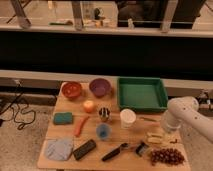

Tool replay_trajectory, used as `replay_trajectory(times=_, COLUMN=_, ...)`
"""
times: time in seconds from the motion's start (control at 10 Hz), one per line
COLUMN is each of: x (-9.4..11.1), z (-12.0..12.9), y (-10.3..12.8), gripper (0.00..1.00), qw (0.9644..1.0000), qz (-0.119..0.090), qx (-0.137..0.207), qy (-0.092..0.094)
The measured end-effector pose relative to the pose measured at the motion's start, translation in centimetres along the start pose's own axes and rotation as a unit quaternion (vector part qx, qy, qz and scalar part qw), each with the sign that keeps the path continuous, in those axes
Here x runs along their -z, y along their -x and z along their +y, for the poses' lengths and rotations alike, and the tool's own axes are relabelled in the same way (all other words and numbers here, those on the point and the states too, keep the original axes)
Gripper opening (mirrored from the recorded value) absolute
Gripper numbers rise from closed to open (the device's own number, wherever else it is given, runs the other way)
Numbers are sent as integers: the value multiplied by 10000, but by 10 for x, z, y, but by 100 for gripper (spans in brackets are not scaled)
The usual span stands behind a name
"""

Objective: Place banana in purple bowl

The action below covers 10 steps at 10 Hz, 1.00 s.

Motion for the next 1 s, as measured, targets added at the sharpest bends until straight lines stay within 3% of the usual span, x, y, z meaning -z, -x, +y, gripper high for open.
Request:
replay_trajectory(times=0.4, x=2, z=-1, y=-11, gripper=29, qw=10000, qz=3, qx=-68, qy=-34)
replay_trajectory(times=0.5, x=1, z=0, y=-11, gripper=23, qw=10000, qz=10, qx=-68, qy=-24)
replay_trajectory(times=1.0, x=11, z=6, y=-1, gripper=20, qw=9999, qz=-27, qx=140, qy=19)
